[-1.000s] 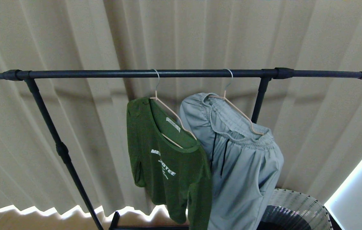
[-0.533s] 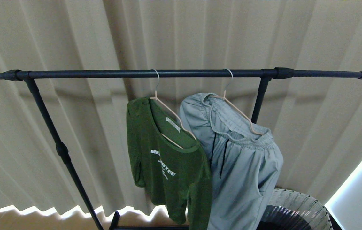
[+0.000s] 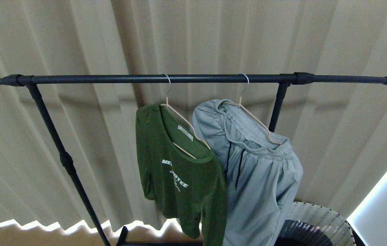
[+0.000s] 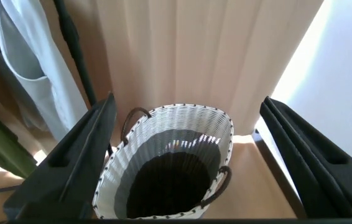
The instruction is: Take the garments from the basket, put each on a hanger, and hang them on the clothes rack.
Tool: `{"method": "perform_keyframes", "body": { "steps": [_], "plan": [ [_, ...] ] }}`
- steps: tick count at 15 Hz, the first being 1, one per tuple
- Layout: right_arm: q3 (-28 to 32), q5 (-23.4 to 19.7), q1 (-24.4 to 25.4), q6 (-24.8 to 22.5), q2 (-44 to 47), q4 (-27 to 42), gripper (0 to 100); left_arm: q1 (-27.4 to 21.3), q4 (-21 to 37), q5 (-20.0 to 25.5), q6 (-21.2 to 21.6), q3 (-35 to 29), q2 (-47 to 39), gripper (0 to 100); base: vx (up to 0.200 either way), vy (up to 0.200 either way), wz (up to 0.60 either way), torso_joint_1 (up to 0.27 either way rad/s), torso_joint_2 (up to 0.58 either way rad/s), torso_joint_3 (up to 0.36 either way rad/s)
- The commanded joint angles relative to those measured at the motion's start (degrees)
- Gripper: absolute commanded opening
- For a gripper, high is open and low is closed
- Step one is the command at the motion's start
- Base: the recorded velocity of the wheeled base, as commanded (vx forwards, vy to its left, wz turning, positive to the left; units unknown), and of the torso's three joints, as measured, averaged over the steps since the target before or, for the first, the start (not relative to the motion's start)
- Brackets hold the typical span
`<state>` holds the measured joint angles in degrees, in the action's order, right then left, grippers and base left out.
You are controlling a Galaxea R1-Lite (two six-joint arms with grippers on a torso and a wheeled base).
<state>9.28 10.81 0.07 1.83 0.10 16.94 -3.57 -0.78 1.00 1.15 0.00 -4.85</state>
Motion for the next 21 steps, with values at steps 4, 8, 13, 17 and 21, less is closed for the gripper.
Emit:
{"method": "perform_keyframes", "body": {
  "steps": [4,8,13,17,21],
  "plan": [
    [-5.2,-8.7,0.0,-1.7,-0.1,-9.3,100,0.8,0.1,-7.4,-1.1,0.0,0.2,100,0.000,0.000,0.00,0.000,0.00,0.000],
    [-6.3,-8.5,0.0,-1.8,-0.1,-11.4,100,2.9,0.3,-8.6,-0.6,-0.1,3.8,100,0.000,0.000,0.00,0.000,0.00,0.000],
    [-8.0,-8.6,0.1,-1.9,-0.1,-14.0,100,3.2,0.5,-8.6,-3.9,-0.1,4.7,100,0.000,0.000,0.00,0.000,0.00,0.000],
    [-8.1,-6.9,0.0,0.7,-0.1,-14.1,100,3.3,0.5,-8.6,-3.5,-0.1,4.7,100,0.000,0.000,0.00,0.000,0.00,0.000],
    [-8.0,-6.9,0.0,1.0,-0.1,-14.1,100,3.2,0.5,-8.6,-3.5,-0.1,4.7,100,0.000,0.000,0.00,0.000,0.00,0.000]
  ]
}}
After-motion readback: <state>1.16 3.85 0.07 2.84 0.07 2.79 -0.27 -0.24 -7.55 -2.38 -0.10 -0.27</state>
